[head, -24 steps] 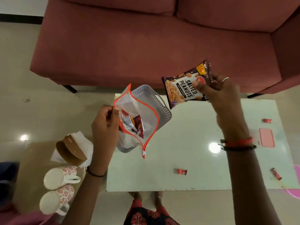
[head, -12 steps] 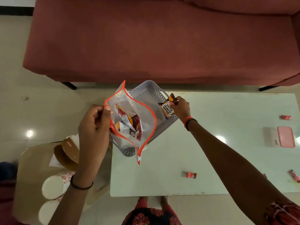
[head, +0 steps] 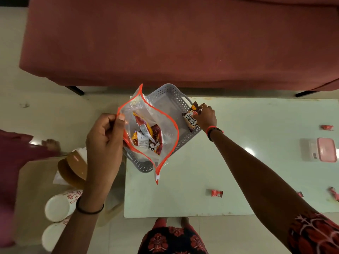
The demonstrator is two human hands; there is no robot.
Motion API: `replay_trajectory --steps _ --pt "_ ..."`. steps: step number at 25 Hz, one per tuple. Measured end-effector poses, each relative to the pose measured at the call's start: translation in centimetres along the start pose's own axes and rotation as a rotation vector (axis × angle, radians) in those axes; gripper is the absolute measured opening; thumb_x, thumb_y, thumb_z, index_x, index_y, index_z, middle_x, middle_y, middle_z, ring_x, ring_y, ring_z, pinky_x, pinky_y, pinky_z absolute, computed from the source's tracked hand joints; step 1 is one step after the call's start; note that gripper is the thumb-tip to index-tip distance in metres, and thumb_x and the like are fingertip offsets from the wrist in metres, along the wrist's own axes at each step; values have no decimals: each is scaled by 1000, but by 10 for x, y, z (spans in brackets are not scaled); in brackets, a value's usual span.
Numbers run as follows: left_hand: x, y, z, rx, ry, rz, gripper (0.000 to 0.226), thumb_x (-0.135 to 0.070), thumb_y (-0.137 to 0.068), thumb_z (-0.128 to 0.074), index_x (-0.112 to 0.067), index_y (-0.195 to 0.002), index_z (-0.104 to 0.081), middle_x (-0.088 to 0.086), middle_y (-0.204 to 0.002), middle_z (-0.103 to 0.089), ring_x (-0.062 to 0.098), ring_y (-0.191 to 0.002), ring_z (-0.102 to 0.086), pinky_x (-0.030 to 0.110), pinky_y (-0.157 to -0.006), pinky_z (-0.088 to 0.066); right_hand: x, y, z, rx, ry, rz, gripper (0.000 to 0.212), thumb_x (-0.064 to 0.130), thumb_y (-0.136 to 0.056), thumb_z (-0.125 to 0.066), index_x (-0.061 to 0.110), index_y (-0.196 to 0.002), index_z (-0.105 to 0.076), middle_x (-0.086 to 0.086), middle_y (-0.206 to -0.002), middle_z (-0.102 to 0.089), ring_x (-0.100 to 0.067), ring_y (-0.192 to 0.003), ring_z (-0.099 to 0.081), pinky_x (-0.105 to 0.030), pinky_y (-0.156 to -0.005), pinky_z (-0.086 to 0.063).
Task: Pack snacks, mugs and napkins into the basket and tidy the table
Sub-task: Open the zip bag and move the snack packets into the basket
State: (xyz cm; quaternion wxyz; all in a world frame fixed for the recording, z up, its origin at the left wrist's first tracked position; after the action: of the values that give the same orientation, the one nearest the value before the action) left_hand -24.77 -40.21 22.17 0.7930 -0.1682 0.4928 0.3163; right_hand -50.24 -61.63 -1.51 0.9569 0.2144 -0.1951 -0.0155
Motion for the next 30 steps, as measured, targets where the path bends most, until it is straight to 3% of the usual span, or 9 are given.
replay_trajectory --steps 5,11,14,16,18,22,25,28,30 --pt "-5 14 1 14 36 -11 18 -31 -94 -50 -29 -76 -55 -11 -64 -59 -4 -58 -56 6 -52 -43 9 23 32 -10 -277 -38 42 23 -83 -68 7 -119 -54 -14 -123 -57 -28 -115 -52 -39 -92 -49" --pt "-22 45 -2 45 25 -42 20 -29 -93 -49 -37 -75 -52 -28 -64 -62 -8 -55 -55 2 -51 -40 62 172 164 -240 -677 141 19 31 -84 -67 21 -72 -56 10 -65 -61 -9 -64 -60 -21 -61 -48" --pt "-33 64 -7 65 25 -67 16 -33 -91 -48 -31 -77 -53 -23 -65 -63 -7 -57 -56 4 -51 -41 85 239 183 -30 -746 284 19 19 -87 -60 26 -70 -64 2 -72 -71 -13 -72 -70 -23 -73 -57" --pt "-36 78 -11 72 18 -48 17 -35 -91 -48 -24 -80 -56 -16 -62 -61 -8 -60 -58 4 -51 -43 96 260 142 293 -621 291 23 2 -91 -48 10 -88 -70 -11 -92 -72 -27 -92 -68 -40 -90 -53" --pt "-42 94 -19 97 -4 -35 22 -38 -90 -47 -19 -84 -57 -15 -64 -60 -6 -62 -61 8 -53 -47 98 265 103 431 -389 289 28 2 -95 -41 -2 -111 -64 -21 -114 -65 -33 -109 -60 -38 -98 -45" --pt "-57 122 -39 134 34 -35 17 -25 -92 -49 -20 -76 -54 -13 -55 -58 -2 -57 -58 7 -52 -43 103 250 52 442 25 383 31 9 -100 -33 -5 -119 -53 -21 -120 -58 -33 -113 -55 -33 -93 -38" --pt "-69 141 -53 142 -10 -63 16 -19 -92 -51 -12 -79 -56 -3 -59 -58 4 -61 -59 5 -51 -41 89 241 35 445 74 381 21 3 -96 -38 2 -83 -55 -22 -104 -62 -33 -101 -60 -37 -87 -47" --pt "-75 155 -68 167 3 -56 17 -18 -92 -51 -7 -83 -59 6 -61 -60 18 -58 -60 10 -53 -44 63 235 33 407 86 346 25 8 -98 -37 -3 -110 -56 -24 -118 -60 -38 -108 -60 -42 -90 -50" --pt "-76 162 -81 209 41 -24 16 -18 -92 -49 -9 -84 -58 1 -60 -57 14 -58 -60 16 -54 -47 44 231 35 375 152 299 28 11 -98 -38 -1 -118 -55 -21 -119 -61 -36 -108 -61 -41 -90 -49"
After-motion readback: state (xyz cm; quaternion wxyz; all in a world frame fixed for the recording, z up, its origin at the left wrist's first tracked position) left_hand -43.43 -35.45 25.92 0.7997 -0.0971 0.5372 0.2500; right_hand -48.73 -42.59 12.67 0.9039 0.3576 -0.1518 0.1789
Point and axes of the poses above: each hand's wrist, its own y-axis away from the middle knuckle, its own z-axis out of the back of the hand, x = y × z, the point moved 10 cm from there along -y, towards the middle knuckle
